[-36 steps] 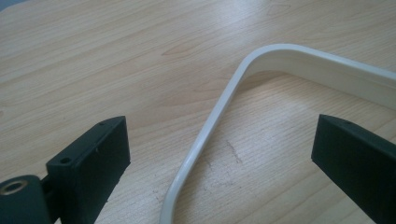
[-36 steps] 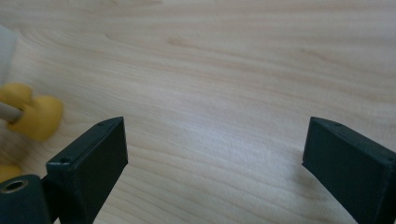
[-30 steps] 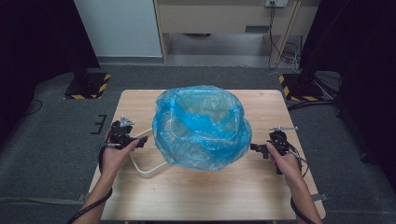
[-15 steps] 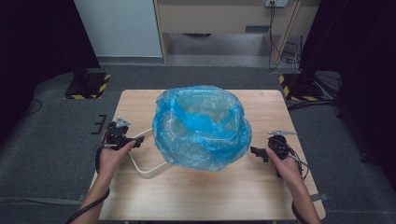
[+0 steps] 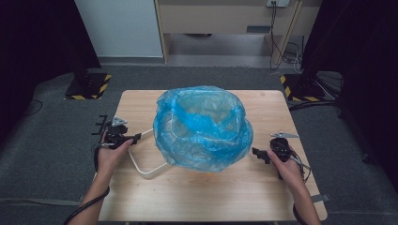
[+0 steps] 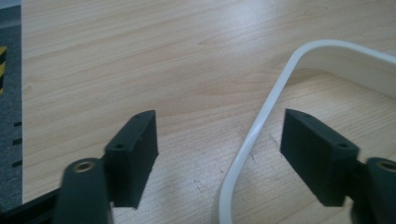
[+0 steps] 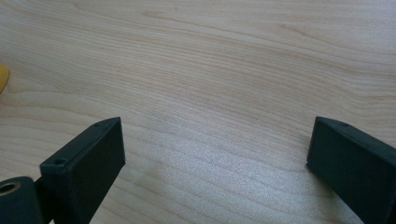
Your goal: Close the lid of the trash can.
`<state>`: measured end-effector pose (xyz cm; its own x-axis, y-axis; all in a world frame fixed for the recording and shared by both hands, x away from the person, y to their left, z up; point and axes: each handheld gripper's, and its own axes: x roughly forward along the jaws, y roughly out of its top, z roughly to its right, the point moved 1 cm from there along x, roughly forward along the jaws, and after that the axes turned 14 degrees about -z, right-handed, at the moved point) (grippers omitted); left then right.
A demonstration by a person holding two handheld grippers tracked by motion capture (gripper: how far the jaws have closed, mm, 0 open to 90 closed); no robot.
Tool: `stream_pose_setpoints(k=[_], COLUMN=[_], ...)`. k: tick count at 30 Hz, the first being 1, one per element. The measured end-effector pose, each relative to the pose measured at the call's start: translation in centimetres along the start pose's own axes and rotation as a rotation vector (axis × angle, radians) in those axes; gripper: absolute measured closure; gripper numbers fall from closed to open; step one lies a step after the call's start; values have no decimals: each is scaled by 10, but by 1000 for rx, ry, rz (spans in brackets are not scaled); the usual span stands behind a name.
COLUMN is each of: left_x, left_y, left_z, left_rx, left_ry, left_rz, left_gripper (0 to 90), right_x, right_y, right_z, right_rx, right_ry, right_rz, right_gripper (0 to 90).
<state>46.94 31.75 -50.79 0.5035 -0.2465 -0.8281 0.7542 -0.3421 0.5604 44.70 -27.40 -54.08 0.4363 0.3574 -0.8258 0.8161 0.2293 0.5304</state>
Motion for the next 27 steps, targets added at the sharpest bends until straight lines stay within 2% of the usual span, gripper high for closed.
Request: stream_pose_setpoints(k=[3,11,15,22,24,25,27], left_x=[5,12,13,17,17,16,16], left_y=[-4,-13,-16,-15,-14,-13,-13], left_z=[-1,3,4,9,8,9,10], left_rx=[-3,46,60,98,102,118,128], left_ry=[-16,4,-10,9,-3,7,3], left_rz=[-3,-25,-7,-28,-37,-44,-44], left_gripper=[369,519,605,699,735,745,798], right_x=[0,1,1,0,0,0,0], right_y=[0,-1,-2,-3,-3,-3,-3], right_z=[0,-1,-1,0,0,-1,-1], right_rx=[-11,-15,-17,-34,-39,-26,-32], right_ry=[-5,-9,-12,-23,-26,-21,-26], right_rz=[5,8,8,8,9,8,12], right_gripper=[41,42,42,42,42,41,42])
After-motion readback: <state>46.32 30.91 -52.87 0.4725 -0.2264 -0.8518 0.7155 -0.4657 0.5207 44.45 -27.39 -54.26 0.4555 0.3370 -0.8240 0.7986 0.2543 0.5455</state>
